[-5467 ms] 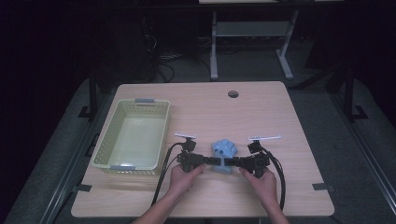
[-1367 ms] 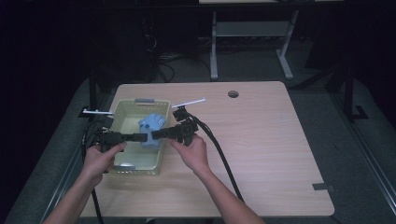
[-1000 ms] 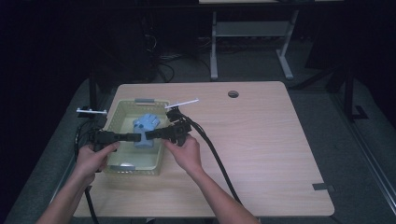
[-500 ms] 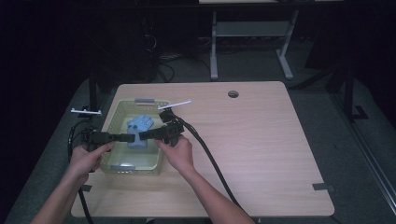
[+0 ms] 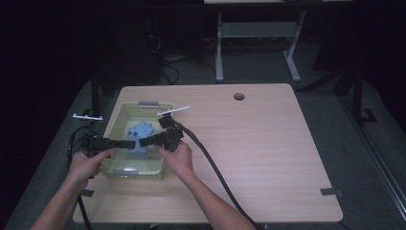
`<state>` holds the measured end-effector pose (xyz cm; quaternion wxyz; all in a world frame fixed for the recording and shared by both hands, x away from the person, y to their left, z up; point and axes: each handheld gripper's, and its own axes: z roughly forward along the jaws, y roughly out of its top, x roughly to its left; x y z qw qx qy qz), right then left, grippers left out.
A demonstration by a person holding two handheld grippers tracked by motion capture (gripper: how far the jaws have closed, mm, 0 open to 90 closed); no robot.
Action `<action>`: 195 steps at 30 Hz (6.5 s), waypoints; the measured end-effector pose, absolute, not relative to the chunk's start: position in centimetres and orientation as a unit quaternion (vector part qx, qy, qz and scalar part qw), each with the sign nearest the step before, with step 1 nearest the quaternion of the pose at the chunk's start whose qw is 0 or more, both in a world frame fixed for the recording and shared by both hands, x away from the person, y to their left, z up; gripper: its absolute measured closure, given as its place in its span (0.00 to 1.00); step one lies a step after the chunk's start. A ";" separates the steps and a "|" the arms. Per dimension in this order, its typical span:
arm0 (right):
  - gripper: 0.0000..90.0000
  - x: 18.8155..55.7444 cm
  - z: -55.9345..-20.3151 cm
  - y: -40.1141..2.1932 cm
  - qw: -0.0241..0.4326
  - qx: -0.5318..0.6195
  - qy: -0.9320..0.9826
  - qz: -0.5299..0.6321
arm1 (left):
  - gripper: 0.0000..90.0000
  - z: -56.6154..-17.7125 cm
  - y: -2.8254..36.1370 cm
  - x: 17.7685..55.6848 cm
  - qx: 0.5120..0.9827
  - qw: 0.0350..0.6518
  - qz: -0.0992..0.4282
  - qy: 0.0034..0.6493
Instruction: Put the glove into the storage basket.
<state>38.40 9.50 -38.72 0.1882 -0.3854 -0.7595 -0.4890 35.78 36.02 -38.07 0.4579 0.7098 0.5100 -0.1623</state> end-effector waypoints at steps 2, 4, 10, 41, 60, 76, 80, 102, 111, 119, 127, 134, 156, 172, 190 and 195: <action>0.82 38.4 -39.1 9.8 0.187 -0.384 -0.765 -0.482 | 0.84 -38.2 36.1 35.8 0.718 0.444 -0.158 0.512; 0.82 38.4 -39.6 10.2 0.186 -0.383 -0.771 -0.474 | 0.84 -38.6 36.1 35.8 0.723 0.434 -0.157 0.515; 0.82 38.5 -40.4 10.6 0.187 -0.381 -0.779 -0.461 | 0.84 -39.4 36.2 35.8 0.723 0.425 -0.159 0.521; 0.78 38.6 -40.4 9.8 0.169 -0.389 -0.791 -0.441 | 0.83 -40.9 34.7 36.4 0.764 0.299 -0.116 0.560; 0.75 38.4 -39.6 8.7 0.160 -0.387 -0.789 -0.449 | 0.69 -40.0 35.4 36.9 0.752 0.282 -0.089 0.590; 0.75 38.2 -39.4 7.8 0.164 -0.390 -0.782 -0.458 | 0.71 -41.5 33.9 38.0 0.765 0.226 -0.099 0.594; 0.75 38.0 -39.2 7.6 0.161 -0.390 -0.781 -0.461 | 0.69 -40.8 34.2 37.8 0.760 0.247 -0.092 0.594; 0.67 38.3 -38.6 5.5 0.170 -0.394 -0.767 -0.476 | 0.61 -38.6 34.9 37.3 0.736 0.343 -0.091 0.577; 0.62 38.6 -38.2 4.4 0.173 -0.394 -0.762 -0.484 | 0.54 -38.2 34.7 37.5 0.721 0.358 -0.087 0.587; 0.59 38.9 -37.8 3.0 0.177 -0.397 -0.754 -0.492 | 0.51 -37.6 33.9 37.7 0.718 0.372 -0.086 0.582; 0.56 39.1 -37.5 1.5 0.178 -0.396 -0.750 -0.499 | 0.47 -37.2 33.1 37.7 0.713 0.388 -0.082 0.578; 0.54 39.0 -37.3 0.1 0.179 -0.399 -0.745 -0.505 | 0.46 -36.6 32.2 37.4 0.714 0.398 -0.073 0.571; 0.50 38.3 -36.8 -4.3 0.166 -0.408 -0.733 -0.518 | 0.43 -35.2 28.1 37.0 0.726 0.425 -0.072 0.536; 0.46 37.8 -37.0 -7.6 0.165 -0.431 -0.717 -0.522 | 0.39 -35.3 25.6 37.5 0.736 0.425 -0.071 0.523; 0.43 36.9 -37.2 -11.3 0.157 -0.451 -0.705 -0.525 | 0.35 -34.8 22.8 37.3 0.745 0.437 -0.072 0.499; 0.42 36.7 -37.2 -12.4 0.153 -0.458 -0.700 -0.526 | 0.35 -34.9 22.1 37.3 0.745 0.444 -0.081 0.492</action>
